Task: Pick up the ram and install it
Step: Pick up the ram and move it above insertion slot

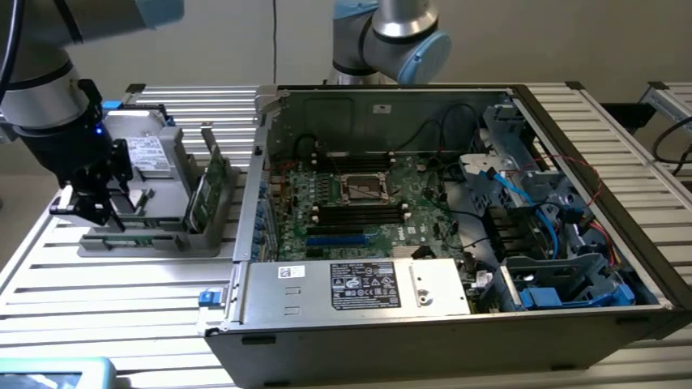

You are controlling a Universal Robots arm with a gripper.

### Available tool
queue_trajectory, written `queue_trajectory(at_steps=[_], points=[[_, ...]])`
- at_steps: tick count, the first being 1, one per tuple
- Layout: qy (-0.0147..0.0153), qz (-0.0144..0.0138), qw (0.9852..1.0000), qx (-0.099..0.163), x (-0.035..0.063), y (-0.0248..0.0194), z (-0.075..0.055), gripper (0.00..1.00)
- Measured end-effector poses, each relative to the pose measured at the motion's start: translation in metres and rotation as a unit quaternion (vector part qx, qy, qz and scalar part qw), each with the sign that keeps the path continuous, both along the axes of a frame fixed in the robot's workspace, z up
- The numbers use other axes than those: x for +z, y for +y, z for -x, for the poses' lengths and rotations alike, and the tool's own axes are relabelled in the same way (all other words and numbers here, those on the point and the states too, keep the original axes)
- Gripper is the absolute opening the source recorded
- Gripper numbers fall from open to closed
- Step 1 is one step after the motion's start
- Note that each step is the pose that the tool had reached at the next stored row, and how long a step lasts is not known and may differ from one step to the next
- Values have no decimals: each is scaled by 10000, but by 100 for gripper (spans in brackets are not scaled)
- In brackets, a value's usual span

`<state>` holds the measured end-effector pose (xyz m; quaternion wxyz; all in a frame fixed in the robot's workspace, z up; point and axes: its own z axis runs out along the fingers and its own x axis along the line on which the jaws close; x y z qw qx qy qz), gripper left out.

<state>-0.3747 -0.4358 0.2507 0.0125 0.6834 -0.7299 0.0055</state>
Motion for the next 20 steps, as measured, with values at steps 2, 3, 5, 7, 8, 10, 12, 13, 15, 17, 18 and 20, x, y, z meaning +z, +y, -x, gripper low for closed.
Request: queue_trajectory(at_steps=[2,3,5,7,8,10,12,13,15,17,18,20], points=[[-20,-1,10000,10,-30,0,10,42],[-24,0,10000,13,-46,0,10,42],[-26,0,10000,16,-82,-1,11,42],[-26,0,10000,19,-118,0,11,42],[-27,0,10000,21,-137,2,11,42],[-27,2,10000,21,-173,7,3,42],[-27,9,10000,22,-209,11,-7,42],[-27,14,10000,22,-229,13,-16,42],[-27,25,10000,23,-264,17,-28,42],[-27,37,10000,24,-298,18,-33,42],[-27,43,10000,24,-314,19,-36,42],[-25,53,10000,26,-339,22,-39,42]])
